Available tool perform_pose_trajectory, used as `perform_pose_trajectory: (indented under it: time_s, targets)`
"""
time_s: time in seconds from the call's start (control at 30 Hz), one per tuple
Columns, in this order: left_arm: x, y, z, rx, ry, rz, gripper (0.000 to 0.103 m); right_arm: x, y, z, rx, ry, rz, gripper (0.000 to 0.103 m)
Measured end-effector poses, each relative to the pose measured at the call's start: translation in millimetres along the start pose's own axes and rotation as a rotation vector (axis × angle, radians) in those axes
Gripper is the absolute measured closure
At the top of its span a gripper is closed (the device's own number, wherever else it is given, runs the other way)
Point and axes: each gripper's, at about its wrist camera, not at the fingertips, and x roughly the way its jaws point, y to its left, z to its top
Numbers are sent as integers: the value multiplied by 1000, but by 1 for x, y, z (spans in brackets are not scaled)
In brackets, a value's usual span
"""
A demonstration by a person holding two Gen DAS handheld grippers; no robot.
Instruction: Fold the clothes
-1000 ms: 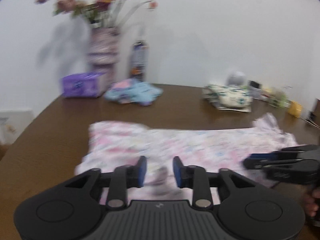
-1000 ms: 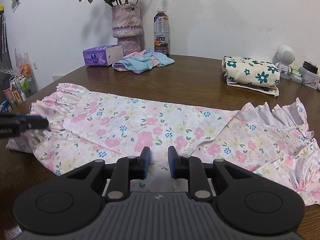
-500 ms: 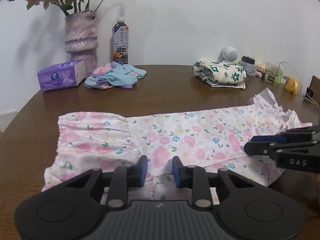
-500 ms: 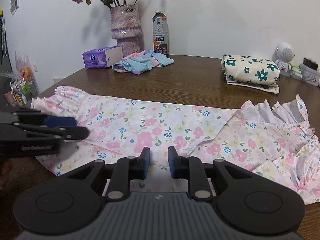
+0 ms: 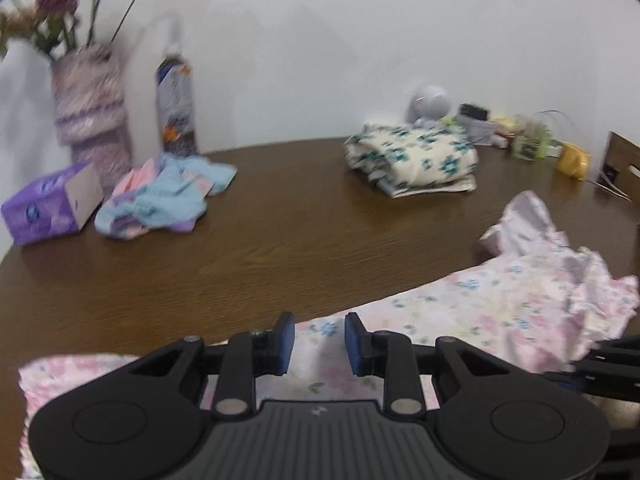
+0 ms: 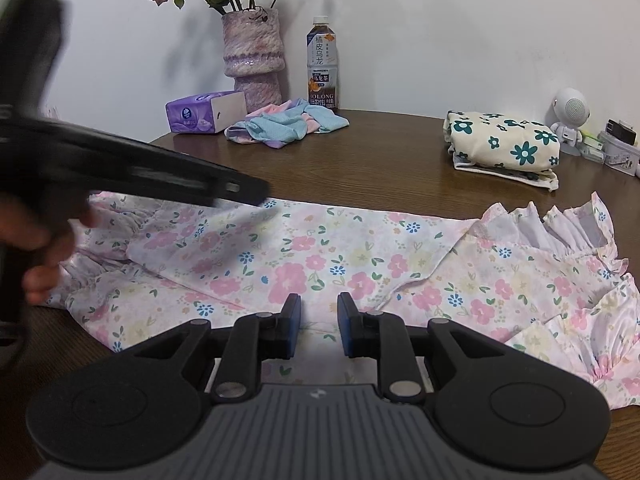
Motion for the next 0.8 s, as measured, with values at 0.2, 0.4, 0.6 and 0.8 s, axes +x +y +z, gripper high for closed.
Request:
perform_pose_trajectory:
  time_s: [0.2, 0.4, 0.6, 0.8]
  targets:
    - [8, 11, -13, -25, -8, -18, 79, -1, -6, 11, 26, 5, 37, 82]
    - [6, 16, -15, -54, -21, -41, 79, 18, -23, 58, 75, -50, 13, 80]
    - [6, 18, -15, -68, -25, -47, 79, 70, -16, 65, 79, 26, -11, 80]
    - [6, 19, -15, -80, -27, -45, 79, 75, -12, 59, 48, 29, -72, 81]
